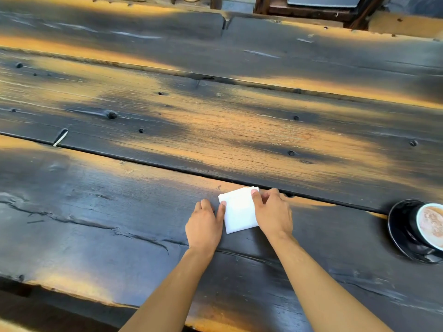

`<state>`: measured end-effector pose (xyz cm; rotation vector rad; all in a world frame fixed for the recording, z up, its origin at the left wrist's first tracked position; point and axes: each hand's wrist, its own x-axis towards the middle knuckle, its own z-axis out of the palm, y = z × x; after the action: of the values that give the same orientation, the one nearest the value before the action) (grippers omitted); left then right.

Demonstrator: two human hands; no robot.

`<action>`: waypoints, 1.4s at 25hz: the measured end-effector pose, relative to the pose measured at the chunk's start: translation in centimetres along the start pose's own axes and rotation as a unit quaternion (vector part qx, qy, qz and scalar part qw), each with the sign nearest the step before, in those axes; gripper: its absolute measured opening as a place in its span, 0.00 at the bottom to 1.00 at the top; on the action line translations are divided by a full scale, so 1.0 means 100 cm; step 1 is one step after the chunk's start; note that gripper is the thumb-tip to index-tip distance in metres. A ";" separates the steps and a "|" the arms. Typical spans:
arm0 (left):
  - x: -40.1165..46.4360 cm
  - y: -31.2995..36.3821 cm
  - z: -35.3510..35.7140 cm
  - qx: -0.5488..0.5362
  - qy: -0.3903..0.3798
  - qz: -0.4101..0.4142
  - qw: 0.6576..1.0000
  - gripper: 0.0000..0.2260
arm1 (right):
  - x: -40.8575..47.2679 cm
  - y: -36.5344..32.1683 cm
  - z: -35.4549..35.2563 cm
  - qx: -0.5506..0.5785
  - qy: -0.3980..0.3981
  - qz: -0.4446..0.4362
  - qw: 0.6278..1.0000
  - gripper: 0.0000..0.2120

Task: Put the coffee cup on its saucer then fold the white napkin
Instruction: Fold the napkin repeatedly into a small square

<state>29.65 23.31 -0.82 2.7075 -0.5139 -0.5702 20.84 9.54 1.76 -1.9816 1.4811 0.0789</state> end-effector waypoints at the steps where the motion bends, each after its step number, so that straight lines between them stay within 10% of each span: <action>1: -0.005 -0.004 0.002 -0.007 0.011 0.019 1.000 0.21 | -0.004 0.004 0.000 0.011 0.001 -0.010 1.000 0.14; 14: 0.006 -0.032 0.017 0.119 0.058 0.308 0.942 0.18 | -0.026 0.027 0.009 -0.030 0.058 -0.122 0.990 0.10; 24: 0.012 -0.109 -0.010 0.143 0.077 0.102 0.982 0.31 | -0.010 0.010 0.030 -0.134 -0.008 -0.341 0.931 0.31; 35: 0.009 -0.119 -0.006 0.147 0.080 0.090 0.982 0.31 | 0.016 0.009 0.048 -0.228 -0.044 -0.339 0.911 0.33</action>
<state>34.02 33.54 -5.09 2.9047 -0.8462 -0.2421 22.16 10.60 -3.11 -2.7269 0.6779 0.2250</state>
